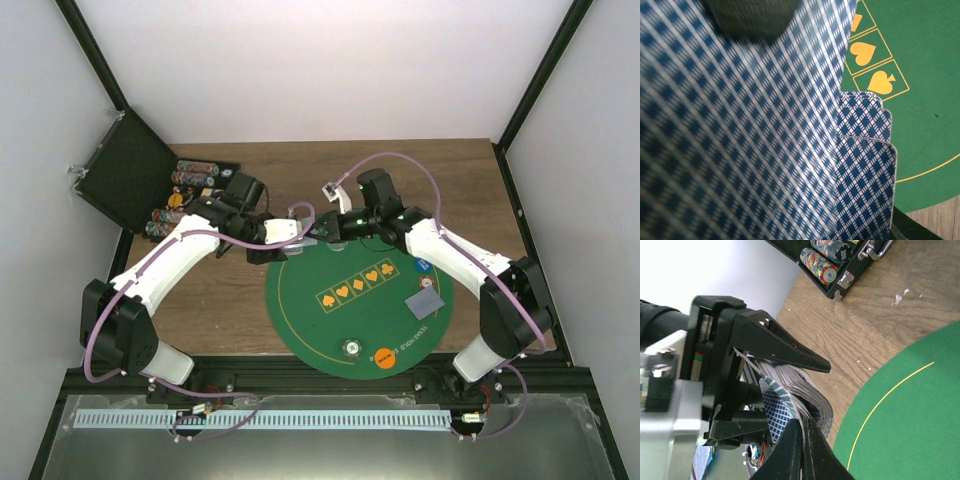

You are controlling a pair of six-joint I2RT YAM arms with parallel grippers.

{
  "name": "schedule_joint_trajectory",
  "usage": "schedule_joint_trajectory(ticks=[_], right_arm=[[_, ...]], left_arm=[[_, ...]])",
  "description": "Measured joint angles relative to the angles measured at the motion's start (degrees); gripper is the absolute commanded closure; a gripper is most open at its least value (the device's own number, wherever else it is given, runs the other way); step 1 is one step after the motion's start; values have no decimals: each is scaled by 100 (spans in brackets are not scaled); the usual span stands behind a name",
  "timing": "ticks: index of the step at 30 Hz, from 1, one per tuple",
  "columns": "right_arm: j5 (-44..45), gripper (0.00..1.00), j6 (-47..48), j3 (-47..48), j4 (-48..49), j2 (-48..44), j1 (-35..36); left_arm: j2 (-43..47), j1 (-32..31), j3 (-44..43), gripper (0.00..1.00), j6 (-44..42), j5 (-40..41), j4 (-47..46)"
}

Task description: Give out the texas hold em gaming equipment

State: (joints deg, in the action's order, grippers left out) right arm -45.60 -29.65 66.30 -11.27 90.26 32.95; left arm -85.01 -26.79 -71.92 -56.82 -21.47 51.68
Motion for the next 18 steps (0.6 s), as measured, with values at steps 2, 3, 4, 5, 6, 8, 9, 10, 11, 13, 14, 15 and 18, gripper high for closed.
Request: schedule_joint_trajectory(ticks=[2,3,4,5,6,8,9,10,11,13,14,15,18], right_arm=[[50,99,46,59,-101,-46,-17],[76,99,66,70,-149,-87,-33],[92,99,83,72,-208,-142,-61],[103,99,111,72,-262,-186,-87],[116,99,149,72,-328,-240,-120],[133,99,190,72,-420,-319,-177],[138,99,223,72,-476,-369,-214],[144,99,251,72,-527,-411,-240],[157,99,293,72,-590,-461,-267],[168,99,385,74,-719,-577,-319],[170,99,428,74,-761,-627,-328],[166,99,474,85,-813,-671,-337],[122,99,638,227,-1058,-728,-348]], left_arm=[[0,22,24,48,0,-9,0],[0,37,39,48,0,-20,-7],[0,52,50,47,0,-24,-9],[0,61,55,47,0,-28,-9],[0,74,59,47,2,-37,-15],[0,105,74,47,17,-55,-28],[0,120,85,47,24,-57,-37],[0,136,96,48,33,-63,-48],[0,157,116,48,48,-70,-68],[0,195,170,48,87,-72,-111],[0,210,199,48,101,-72,-131],[0,229,236,48,114,-76,-160],[0,260,304,48,164,-85,-199]])
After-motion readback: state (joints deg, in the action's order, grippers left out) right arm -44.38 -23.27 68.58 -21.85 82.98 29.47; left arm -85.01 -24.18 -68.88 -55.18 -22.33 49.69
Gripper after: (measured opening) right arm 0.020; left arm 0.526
